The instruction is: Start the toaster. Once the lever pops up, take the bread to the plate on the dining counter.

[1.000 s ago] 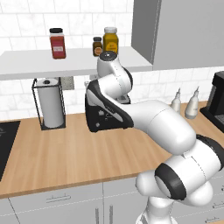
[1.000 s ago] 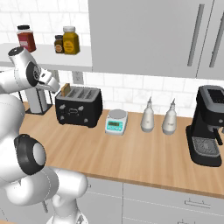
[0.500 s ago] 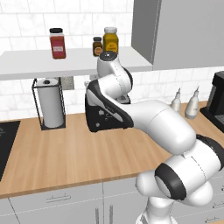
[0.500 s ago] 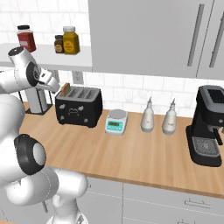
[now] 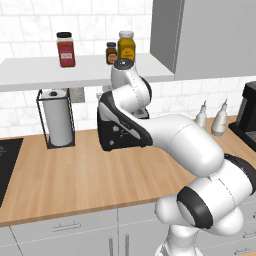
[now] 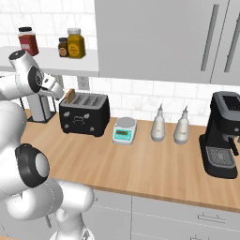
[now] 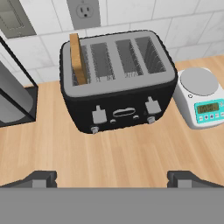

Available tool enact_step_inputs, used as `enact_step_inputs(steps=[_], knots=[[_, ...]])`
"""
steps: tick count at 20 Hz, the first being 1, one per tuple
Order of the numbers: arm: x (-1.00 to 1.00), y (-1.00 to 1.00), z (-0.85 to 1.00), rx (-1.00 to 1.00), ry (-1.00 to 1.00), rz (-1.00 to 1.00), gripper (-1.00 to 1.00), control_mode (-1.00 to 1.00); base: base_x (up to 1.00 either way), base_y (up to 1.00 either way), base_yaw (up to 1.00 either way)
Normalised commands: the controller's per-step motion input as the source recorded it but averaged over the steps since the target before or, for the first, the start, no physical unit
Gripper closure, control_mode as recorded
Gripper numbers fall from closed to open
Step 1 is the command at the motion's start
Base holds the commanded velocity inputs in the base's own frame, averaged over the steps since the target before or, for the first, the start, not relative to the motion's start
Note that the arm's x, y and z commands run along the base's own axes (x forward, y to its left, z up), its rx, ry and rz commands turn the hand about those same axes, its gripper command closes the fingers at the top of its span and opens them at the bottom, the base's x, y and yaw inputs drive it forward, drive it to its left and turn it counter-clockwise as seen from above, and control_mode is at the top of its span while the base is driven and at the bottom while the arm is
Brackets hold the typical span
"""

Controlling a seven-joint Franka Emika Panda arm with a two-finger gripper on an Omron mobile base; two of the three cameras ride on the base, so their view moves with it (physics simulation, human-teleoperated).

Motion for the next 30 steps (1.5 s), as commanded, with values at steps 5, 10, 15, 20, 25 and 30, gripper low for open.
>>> enact_step_inputs(steps=[5,10,15,20,25,30], knots=[[0.00,0.00,0.00,0.00,0.00,0.00,-1.00,-1.00,0.00,0.00,0.00],[0.00,0.00,0.00,0.00,0.00,0.00,-1.00,-1.00,0.00,0.00,0.00],[0.00,0.00,0.00,0.00,0.00,0.00,-1.00,-1.00,0.00,0.00,0.00],[-0.04,0.02,-0.05,0.00,0.00,0.00,-1.00,-1.00,0.00,0.00,0.00],[0.01,0.14,-0.35,-0.08,0.00,0.00,-1.00,-1.00,0.00,0.00,0.00],[0.35,0.07,-0.43,-0.09,0.00,0.00,-1.00,-1.00,0.00,0.00,0.00]])
